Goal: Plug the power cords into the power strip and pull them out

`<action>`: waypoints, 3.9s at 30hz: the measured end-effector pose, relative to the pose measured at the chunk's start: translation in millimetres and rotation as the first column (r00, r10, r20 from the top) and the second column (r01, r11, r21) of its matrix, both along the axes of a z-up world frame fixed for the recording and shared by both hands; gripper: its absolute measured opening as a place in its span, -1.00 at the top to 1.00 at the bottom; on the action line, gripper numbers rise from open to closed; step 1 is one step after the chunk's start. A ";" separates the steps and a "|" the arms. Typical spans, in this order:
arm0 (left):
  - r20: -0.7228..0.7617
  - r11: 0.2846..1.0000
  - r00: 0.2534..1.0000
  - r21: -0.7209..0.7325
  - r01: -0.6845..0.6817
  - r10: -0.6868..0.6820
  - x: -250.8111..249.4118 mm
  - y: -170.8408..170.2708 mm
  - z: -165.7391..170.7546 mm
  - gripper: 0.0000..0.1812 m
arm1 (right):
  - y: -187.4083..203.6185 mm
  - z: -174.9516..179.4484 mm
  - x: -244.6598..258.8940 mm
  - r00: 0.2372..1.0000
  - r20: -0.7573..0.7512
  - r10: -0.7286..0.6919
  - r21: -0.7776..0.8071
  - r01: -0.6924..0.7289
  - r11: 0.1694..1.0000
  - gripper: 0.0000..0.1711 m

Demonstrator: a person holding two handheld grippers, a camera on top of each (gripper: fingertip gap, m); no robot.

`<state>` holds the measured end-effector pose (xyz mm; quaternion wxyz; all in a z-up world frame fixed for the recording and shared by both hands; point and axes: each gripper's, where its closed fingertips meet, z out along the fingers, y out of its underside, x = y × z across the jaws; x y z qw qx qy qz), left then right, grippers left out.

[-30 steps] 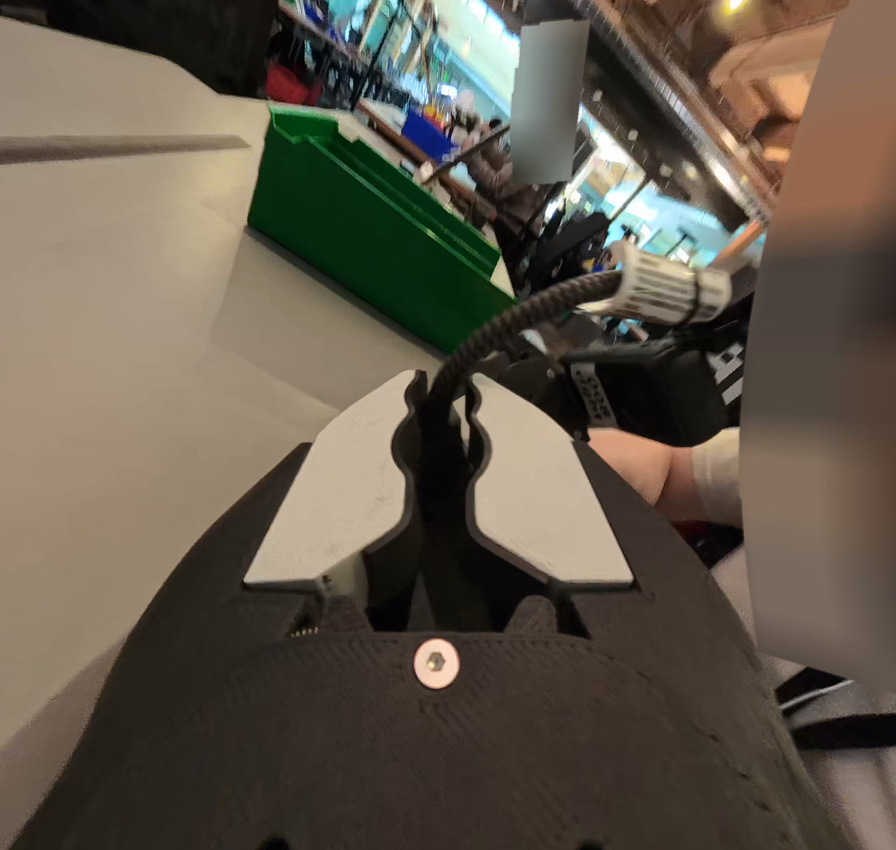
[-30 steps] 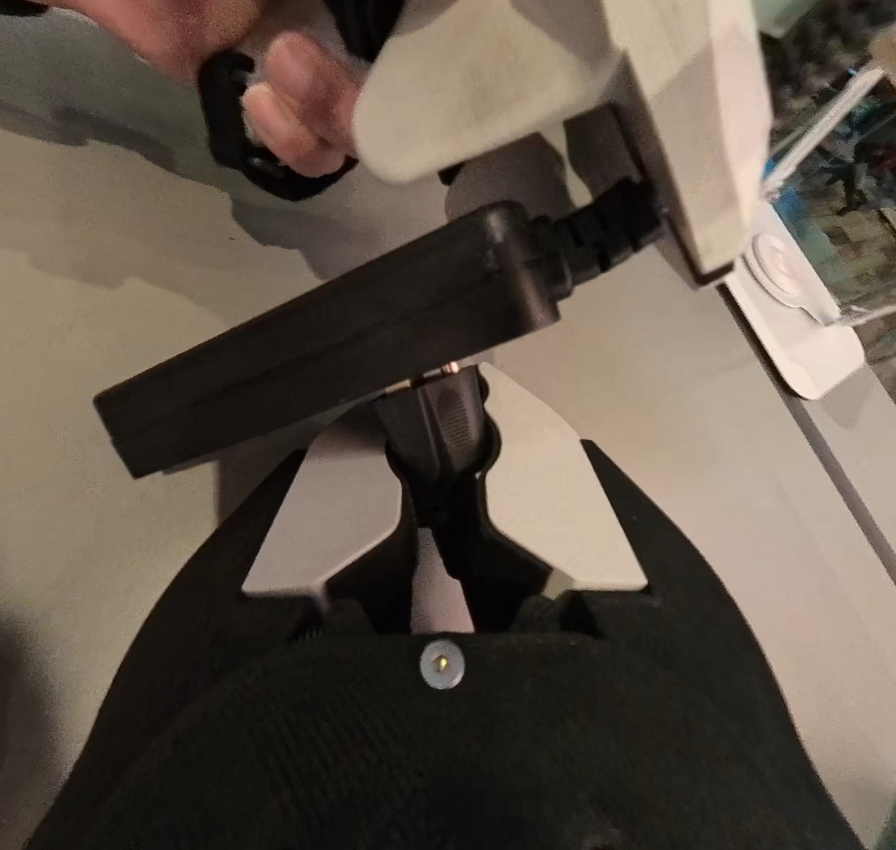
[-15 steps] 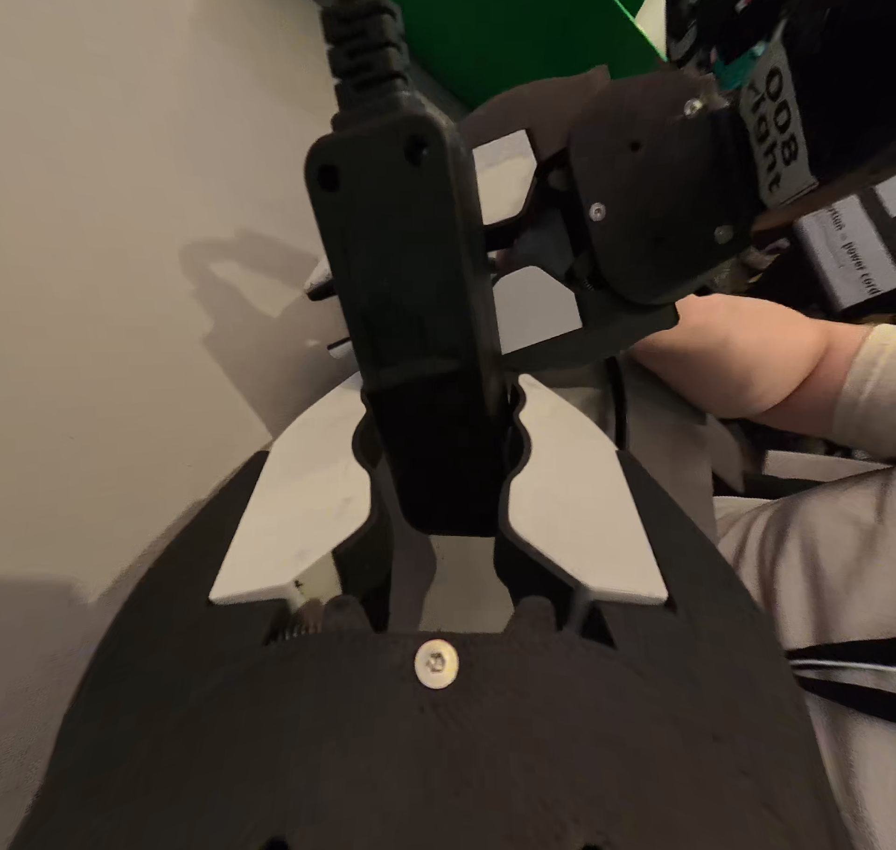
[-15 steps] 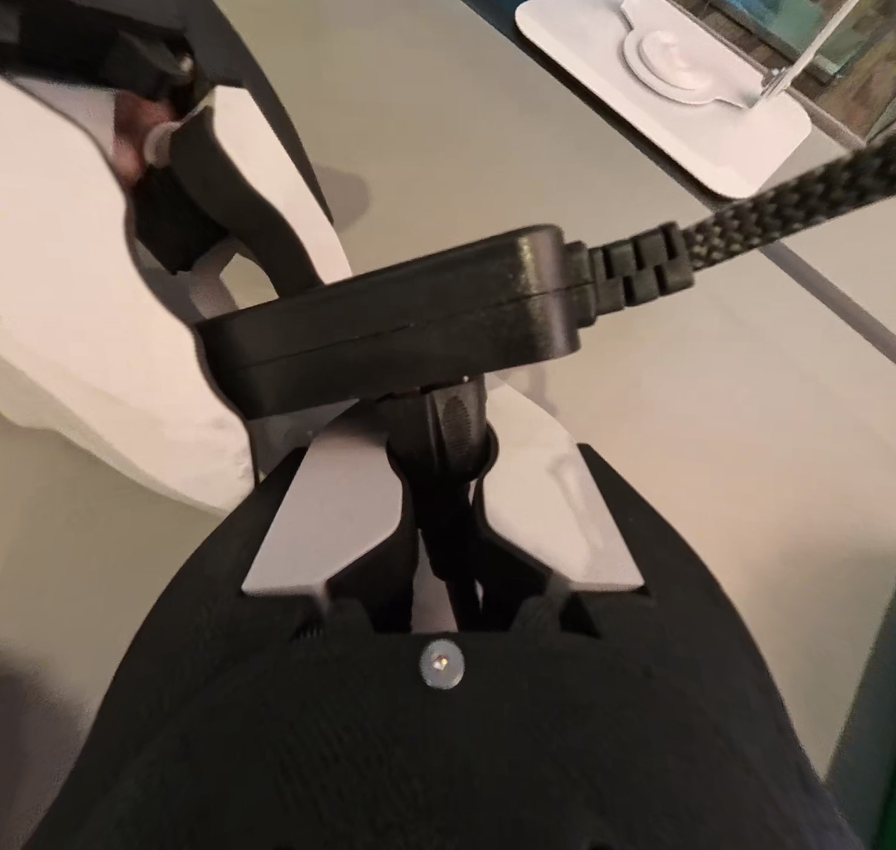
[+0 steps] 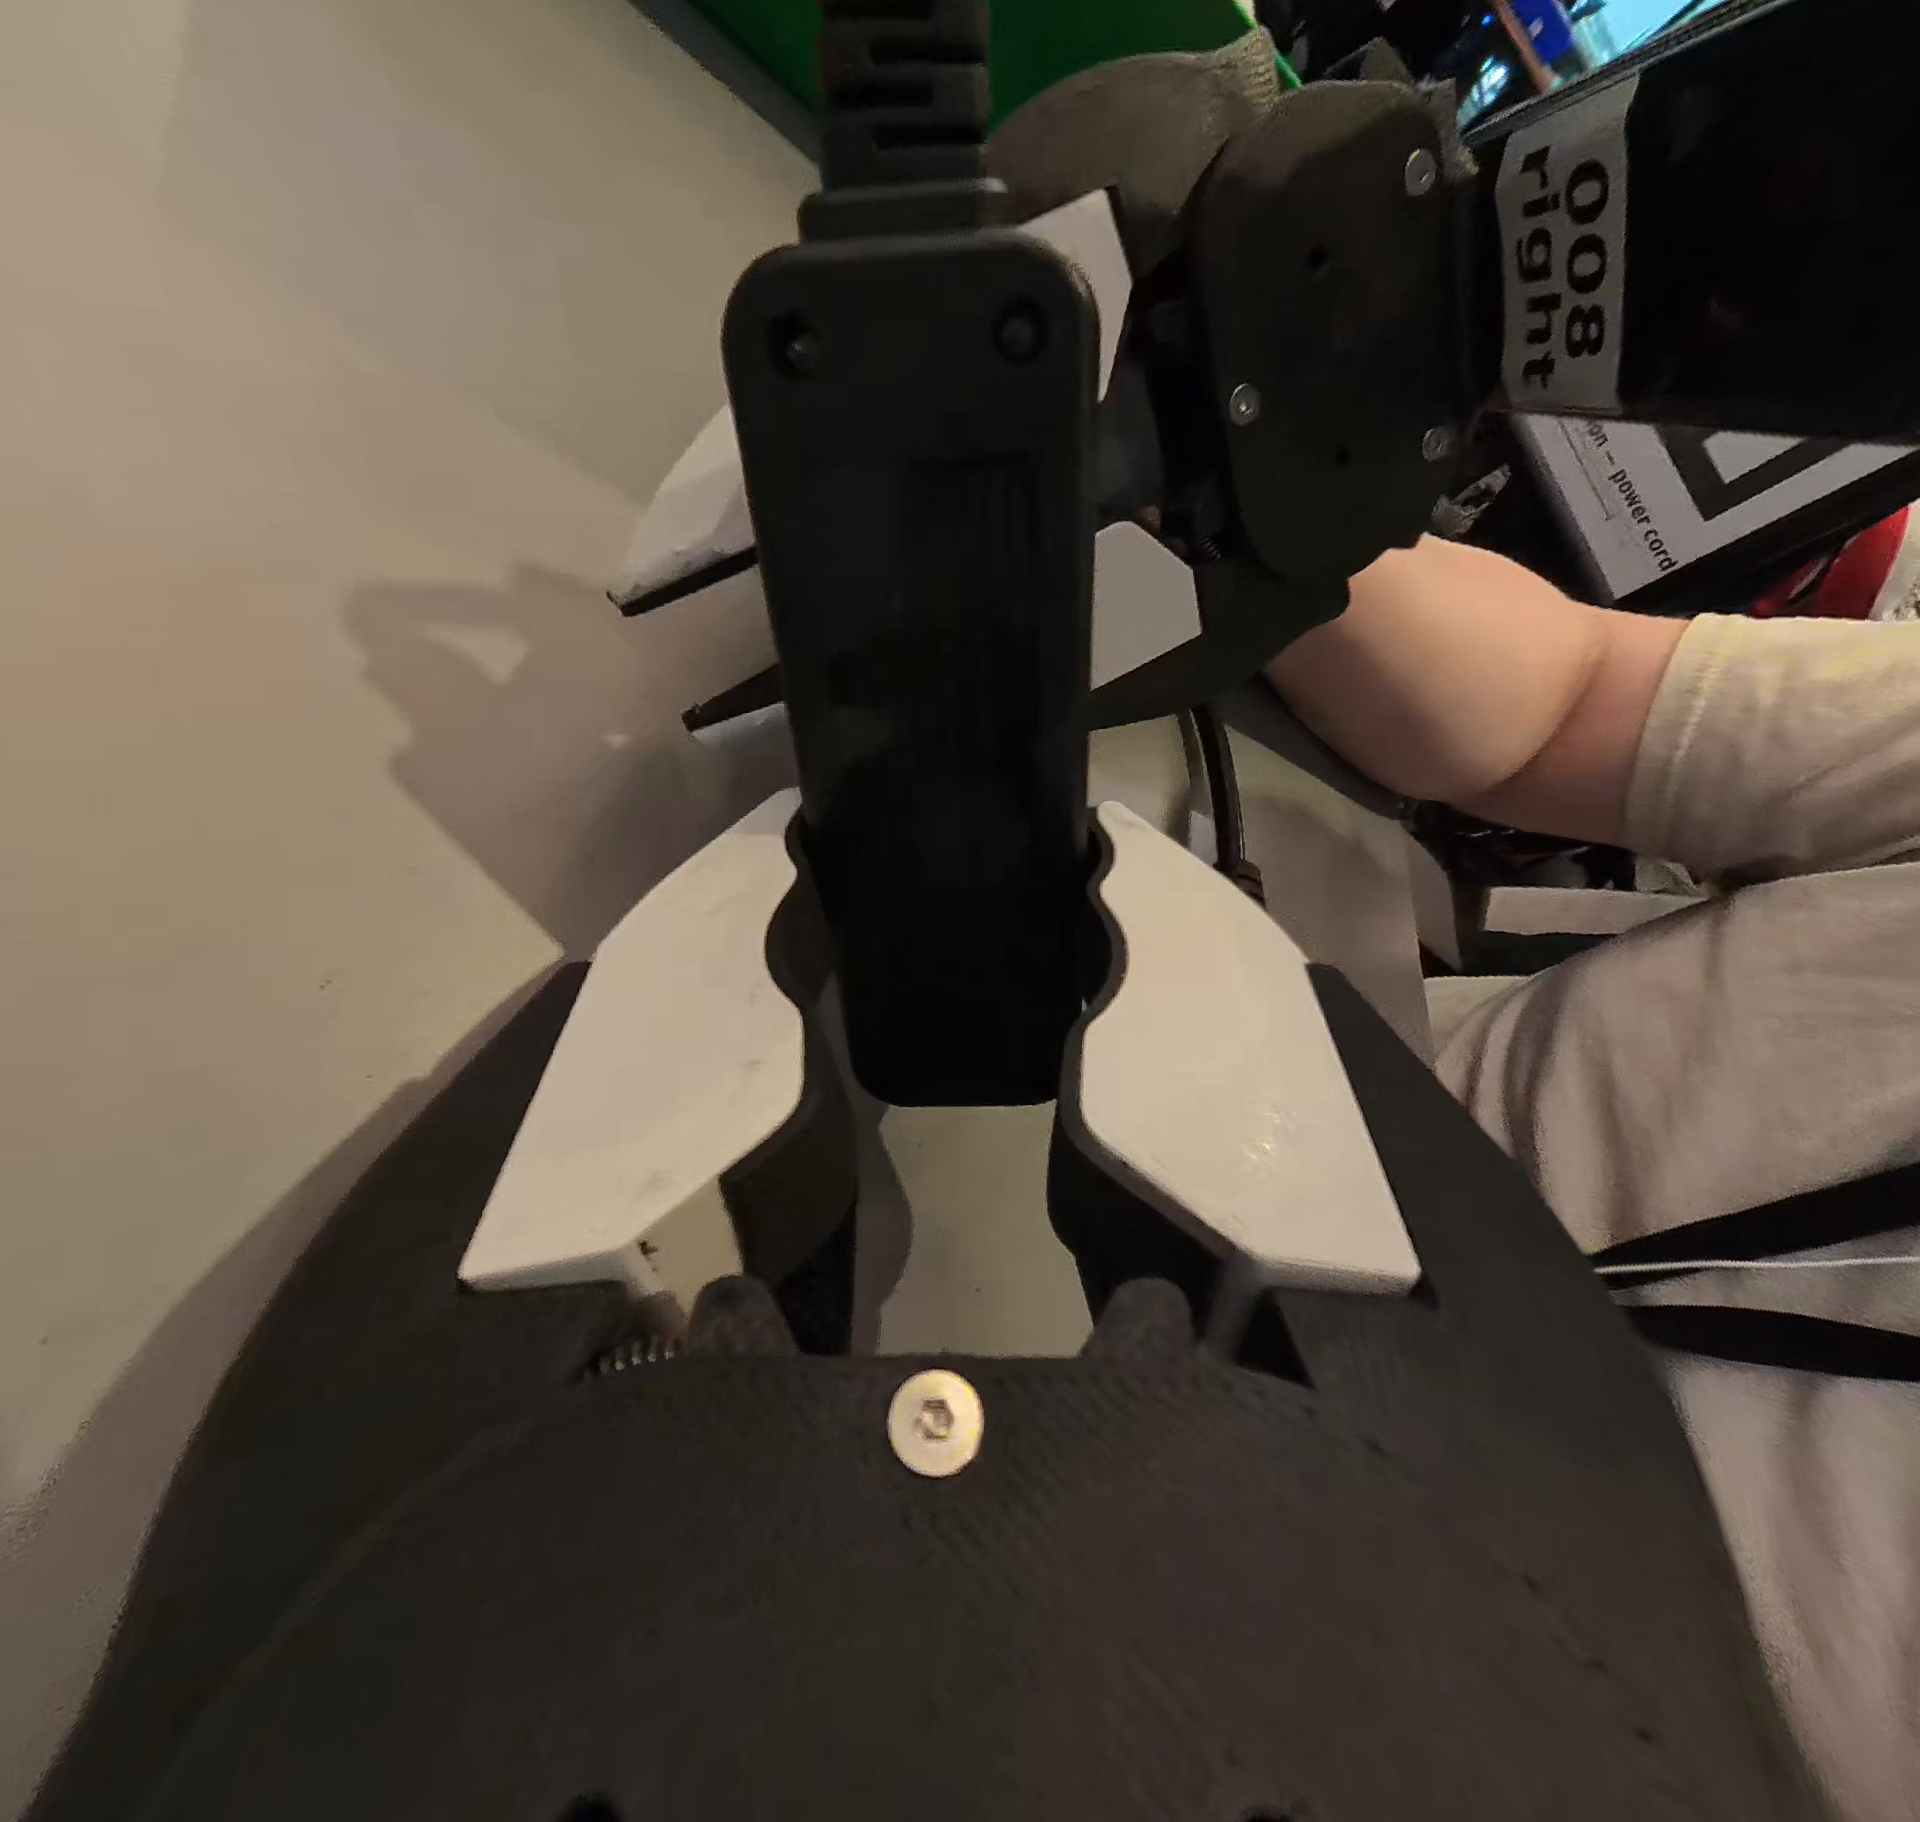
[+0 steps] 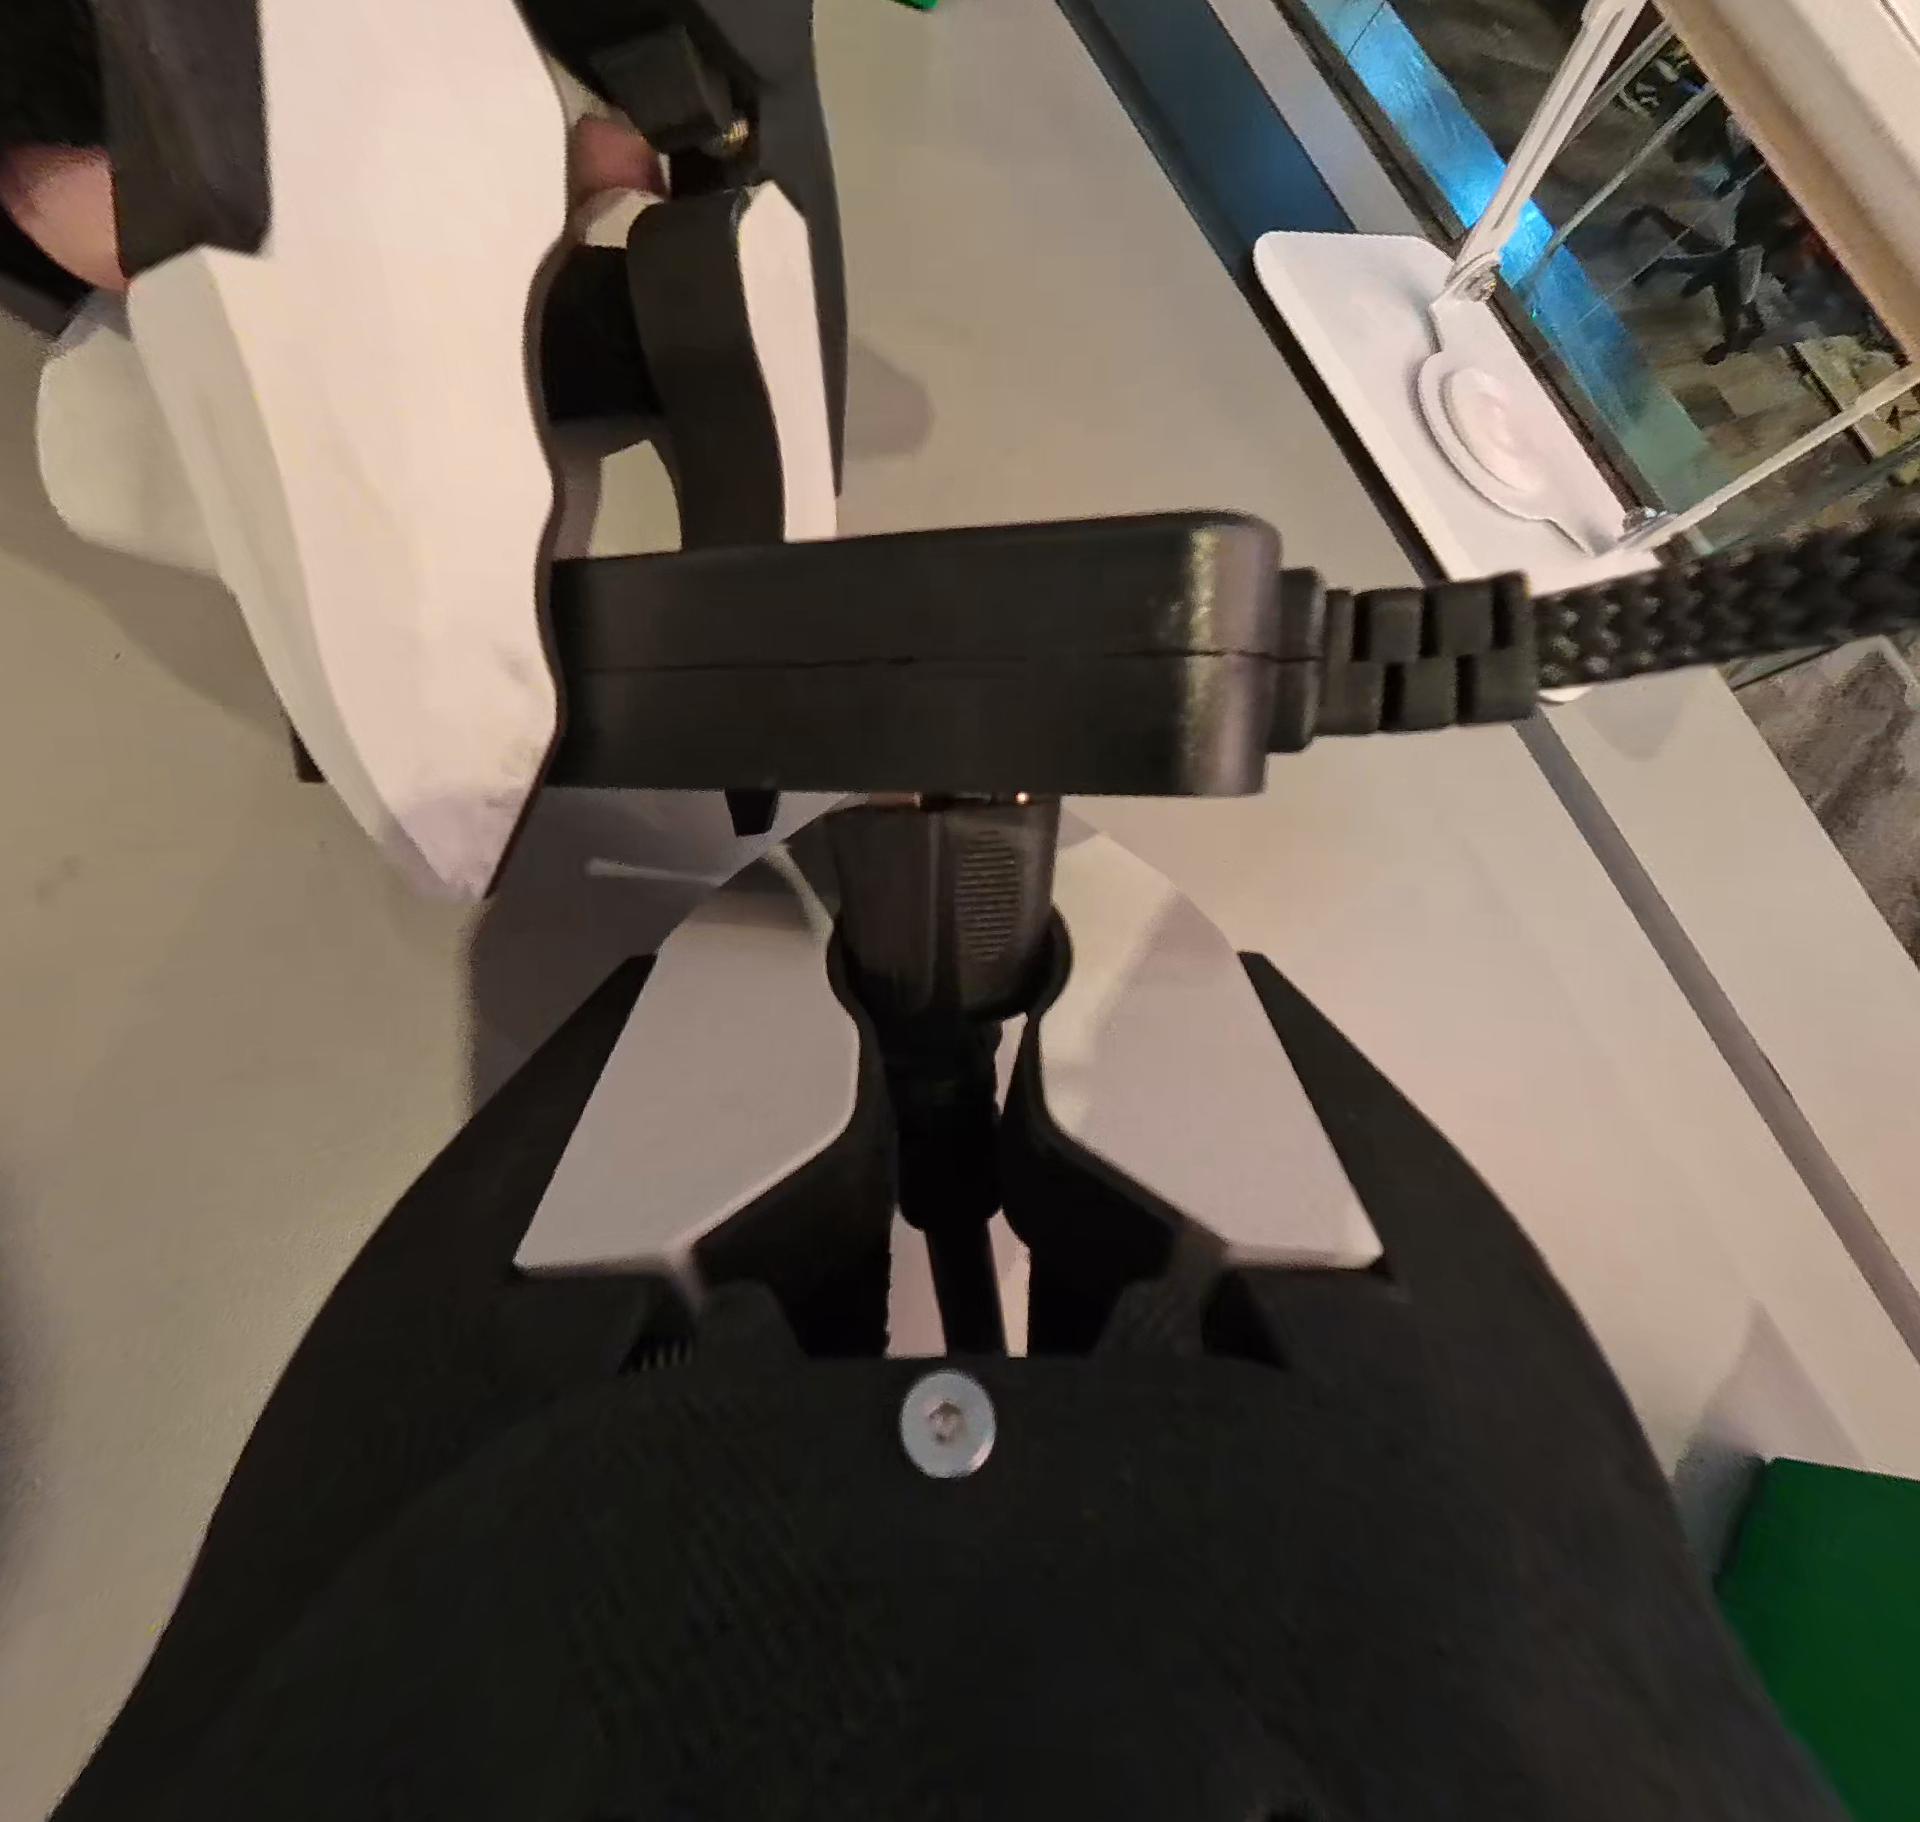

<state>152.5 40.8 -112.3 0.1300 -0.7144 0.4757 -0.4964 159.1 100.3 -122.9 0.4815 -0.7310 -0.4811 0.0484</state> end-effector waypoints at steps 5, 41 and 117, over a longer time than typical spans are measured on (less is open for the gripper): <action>0.014 0.999 1.000 0.038 -0.028 0.027 1.4 6.3 3.2 0.52 | 1.7 -2.0 -0.3 0.997 -0.010 -0.076 -0.036 0.075 0.997 0.75; -0.425 0.942 0.881 0.329 -0.065 0.209 -45.2 39.6 -28.0 0.60 | -11.4 -5.0 -22.1 0.802 0.460 0.381 0.075 -0.462 0.884 0.52; -0.320 0.855 0.900 0.508 -0.100 0.295 -35.2 60.6 -45.8 0.66 | -11.4 -13.0 -23.1 0.864 0.418 0.281 0.083 -0.344 0.935 0.48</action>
